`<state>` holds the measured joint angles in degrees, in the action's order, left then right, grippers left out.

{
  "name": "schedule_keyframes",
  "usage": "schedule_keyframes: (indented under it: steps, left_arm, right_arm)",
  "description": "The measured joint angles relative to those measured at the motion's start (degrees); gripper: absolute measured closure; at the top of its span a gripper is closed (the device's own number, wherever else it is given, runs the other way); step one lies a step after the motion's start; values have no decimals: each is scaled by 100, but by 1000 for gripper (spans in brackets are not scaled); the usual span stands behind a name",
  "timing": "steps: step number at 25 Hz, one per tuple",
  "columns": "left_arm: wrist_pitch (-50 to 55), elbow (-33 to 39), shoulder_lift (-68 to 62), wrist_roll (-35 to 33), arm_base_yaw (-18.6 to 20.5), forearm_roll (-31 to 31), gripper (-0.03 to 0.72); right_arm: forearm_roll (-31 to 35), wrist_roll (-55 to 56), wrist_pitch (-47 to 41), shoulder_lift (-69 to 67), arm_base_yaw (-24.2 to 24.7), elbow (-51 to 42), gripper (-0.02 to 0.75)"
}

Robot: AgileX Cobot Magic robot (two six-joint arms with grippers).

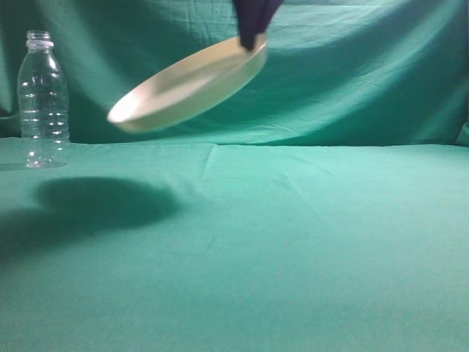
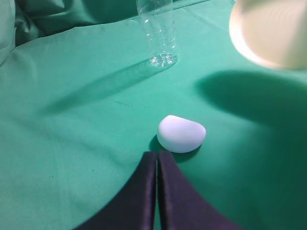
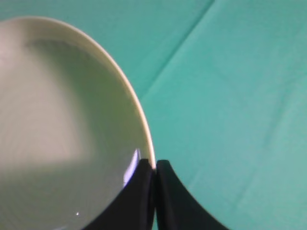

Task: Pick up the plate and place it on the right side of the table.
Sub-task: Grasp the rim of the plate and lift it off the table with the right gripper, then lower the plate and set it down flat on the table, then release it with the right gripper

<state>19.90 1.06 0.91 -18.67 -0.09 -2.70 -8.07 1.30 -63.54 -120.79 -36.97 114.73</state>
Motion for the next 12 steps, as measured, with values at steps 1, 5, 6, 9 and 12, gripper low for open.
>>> schedule_keyframes:
  steps: [1,5,6,9,12]
  left_arm:
    - [0,0,0,0,0,0,688]
    - [0,0,0,0,0,0,688]
    - [0,0,0,0,0,0,688]
    - [0,0,0,0,0,0,688]
    - [0,0,0,0,0,0,688]
  right_arm:
    - [-4,0,-105,122,111,0,738]
    - [-32,-11,-594,535,694,-43,738]
    - [-42,-19,-670,657,872,-108,738]
    - [-67,-33,-686,1081,1393,-611,738]
    - [-78,-33,-425,1517,1910,-1504,738]
